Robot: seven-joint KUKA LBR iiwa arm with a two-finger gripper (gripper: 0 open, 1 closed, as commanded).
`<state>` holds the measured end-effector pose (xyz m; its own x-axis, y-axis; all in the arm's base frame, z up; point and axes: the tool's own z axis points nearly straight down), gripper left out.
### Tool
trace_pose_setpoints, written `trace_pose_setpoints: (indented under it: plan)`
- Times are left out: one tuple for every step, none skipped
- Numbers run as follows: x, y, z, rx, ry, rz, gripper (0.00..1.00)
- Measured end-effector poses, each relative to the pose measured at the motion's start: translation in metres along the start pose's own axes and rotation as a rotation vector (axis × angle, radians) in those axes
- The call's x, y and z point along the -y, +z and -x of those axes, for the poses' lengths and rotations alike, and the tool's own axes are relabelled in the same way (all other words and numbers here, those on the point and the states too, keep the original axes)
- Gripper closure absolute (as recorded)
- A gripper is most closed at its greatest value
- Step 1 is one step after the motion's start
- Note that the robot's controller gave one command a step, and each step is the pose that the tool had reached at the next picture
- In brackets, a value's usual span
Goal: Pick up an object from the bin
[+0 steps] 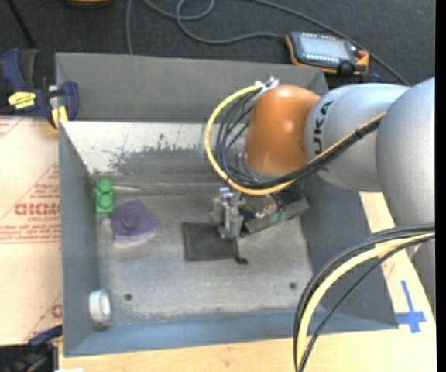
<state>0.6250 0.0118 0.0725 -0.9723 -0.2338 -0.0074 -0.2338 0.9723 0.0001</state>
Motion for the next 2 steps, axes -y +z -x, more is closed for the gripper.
trace_pose_setpoints:
  plan:
    - [0.0,0.0,0.0,0.0,0.001,0.0,1.0]
    - [0.004,-0.052,-0.04,-0.013,-0.003,0.002,1.0]
